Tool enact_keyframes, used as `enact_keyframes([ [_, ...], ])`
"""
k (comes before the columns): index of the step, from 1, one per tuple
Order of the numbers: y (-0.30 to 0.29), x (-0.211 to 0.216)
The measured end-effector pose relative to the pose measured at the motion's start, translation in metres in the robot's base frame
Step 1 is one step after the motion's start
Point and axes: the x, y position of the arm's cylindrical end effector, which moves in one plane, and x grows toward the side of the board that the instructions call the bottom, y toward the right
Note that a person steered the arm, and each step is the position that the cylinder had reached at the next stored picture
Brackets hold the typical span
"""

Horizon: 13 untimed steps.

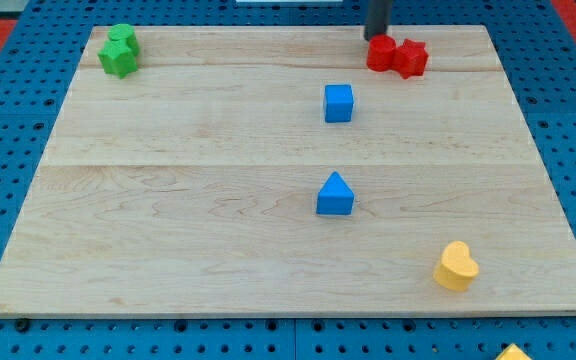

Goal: Move the red star to the center left of the board

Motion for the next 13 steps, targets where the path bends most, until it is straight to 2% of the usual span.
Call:
enact_keyframes([
  [2,0.011,0.018],
  [3,0.013,-0.012],
  [5,0.129,0.005],
  [6,0.144,0.037],
  [7,0.126,0.070],
  [8,0.084,0.055],
  [9,0.079,0.043],
  [10,0.050,0.057],
  [13,-0.099,0.064],
])
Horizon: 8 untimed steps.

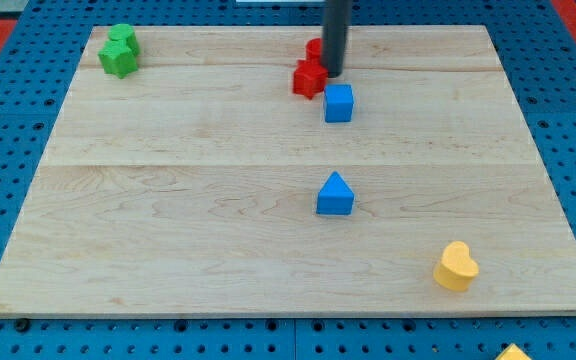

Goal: Move the red star to the center left of the board

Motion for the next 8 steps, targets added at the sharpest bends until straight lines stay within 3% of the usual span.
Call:
enact_keyframes([
  [2,-0.036,0.023],
  [3,-0.093,0.048],
  [5,-0.107,0.094],
  [6,-0.150,0.114],
  [7,-0.189,0.113],
  [8,-0.194,0.088],
])
